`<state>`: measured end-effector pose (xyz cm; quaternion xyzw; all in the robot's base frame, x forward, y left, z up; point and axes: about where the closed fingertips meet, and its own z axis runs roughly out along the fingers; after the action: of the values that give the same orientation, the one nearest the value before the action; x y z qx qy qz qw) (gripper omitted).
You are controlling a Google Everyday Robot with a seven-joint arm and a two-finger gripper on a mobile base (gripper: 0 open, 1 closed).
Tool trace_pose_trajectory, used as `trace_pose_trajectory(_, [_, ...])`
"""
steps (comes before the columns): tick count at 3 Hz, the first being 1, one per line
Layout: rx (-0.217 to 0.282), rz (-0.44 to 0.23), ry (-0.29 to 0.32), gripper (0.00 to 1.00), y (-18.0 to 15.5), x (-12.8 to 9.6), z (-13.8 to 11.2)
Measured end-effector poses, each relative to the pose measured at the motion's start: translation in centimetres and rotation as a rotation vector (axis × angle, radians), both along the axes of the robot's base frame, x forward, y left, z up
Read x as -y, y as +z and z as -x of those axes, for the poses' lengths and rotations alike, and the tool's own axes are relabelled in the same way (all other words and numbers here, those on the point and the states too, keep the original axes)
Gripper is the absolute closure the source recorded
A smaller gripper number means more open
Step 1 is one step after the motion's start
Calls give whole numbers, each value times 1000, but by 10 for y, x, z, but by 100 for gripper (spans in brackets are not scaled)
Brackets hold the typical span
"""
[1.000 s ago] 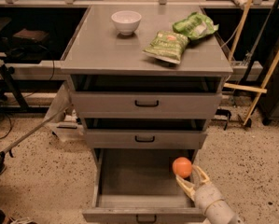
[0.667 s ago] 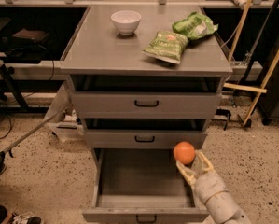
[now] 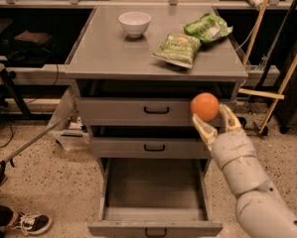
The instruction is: Pick orange from bottom drawer and place on counter
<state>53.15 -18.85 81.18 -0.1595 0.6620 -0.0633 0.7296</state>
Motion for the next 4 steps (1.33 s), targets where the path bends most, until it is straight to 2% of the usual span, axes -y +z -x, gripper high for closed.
trace_pose_trajectory(1, [64, -27, -25, 100, 88, -3, -10])
trace_pose_trajectory(2, [77, -25, -33, 100, 101, -1, -11])
trace_pose_trajectory(3, [107, -20, 5, 100, 112, -13, -17])
trace_pose_trajectory(4, [160, 68, 77, 100, 150, -38, -50])
